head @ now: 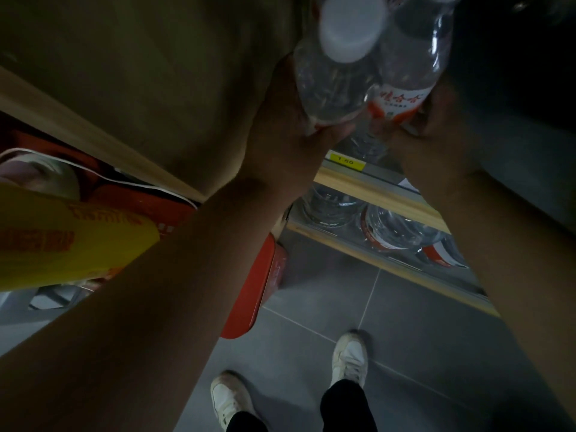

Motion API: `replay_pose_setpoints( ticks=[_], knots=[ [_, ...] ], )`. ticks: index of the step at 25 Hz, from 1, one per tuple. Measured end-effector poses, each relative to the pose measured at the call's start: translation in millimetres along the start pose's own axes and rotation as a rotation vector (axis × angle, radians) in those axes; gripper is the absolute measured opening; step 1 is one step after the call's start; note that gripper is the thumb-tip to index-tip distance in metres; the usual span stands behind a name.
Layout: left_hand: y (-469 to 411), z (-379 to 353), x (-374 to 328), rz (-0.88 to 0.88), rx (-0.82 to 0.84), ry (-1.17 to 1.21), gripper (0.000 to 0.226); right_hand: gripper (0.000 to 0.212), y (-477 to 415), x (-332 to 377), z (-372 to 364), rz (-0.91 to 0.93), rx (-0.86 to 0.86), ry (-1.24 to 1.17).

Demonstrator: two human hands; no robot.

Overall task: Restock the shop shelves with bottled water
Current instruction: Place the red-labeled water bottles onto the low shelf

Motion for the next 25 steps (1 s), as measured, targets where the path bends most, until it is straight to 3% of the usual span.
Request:
replay_pose_setpoints(
  ticks=[4,8,14,17,19,21,25],
  knots=[
    [-22.2,11.9,7.4,0.112,0.130,-0.138,0.057,0.071,-2.0,-0.2,-2.0,0.028,0.032,-0.022],
    [-43.3,11.6,3.3,0.124,0.243,-0.211,0.060,0.075,-8.1,1.3,-6.3,-0.008,0.007,-0.050],
    [-38.8,-1.8,16.2,0.143,0.123,-0.152,0.060,0.075,-16.7,-3.4,-14.5,0.008,-0.073,-0.038],
    [-22.0,-17.9,23.9,0.244,-0.147,0.005,0.065,0.078,-15.8,-6.8,-20.0,0.063,-0.139,-0.046],
    [-16.7,-22.6,25.5,0.287,-0.276,0.013,0.046,0.079,-13.8,-10.2,-24.4,0.116,-0.181,-0.009],
    [-18.7,-21.3,26.0,0.286,-0.297,-0.012,0.037,0.076,-13.3,-12.8,-30.3,0.142,-0.226,0.021],
    [-24.0,-14.2,30.2,0.178,-0.288,-0.150,0.041,0.081,-19.2,-15.8,-42.2,0.150,-0.222,-0.053]
  ],
)
Point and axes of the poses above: each hand's wrist, its own y-axis away from the middle knuckle, its own z-axis out of the back of the hand, x = y × z, the point moved 1 cm from there along -y, towards the middle knuckle, and after that the axes turned 9 degrees about -x, right-handed, at the moved point
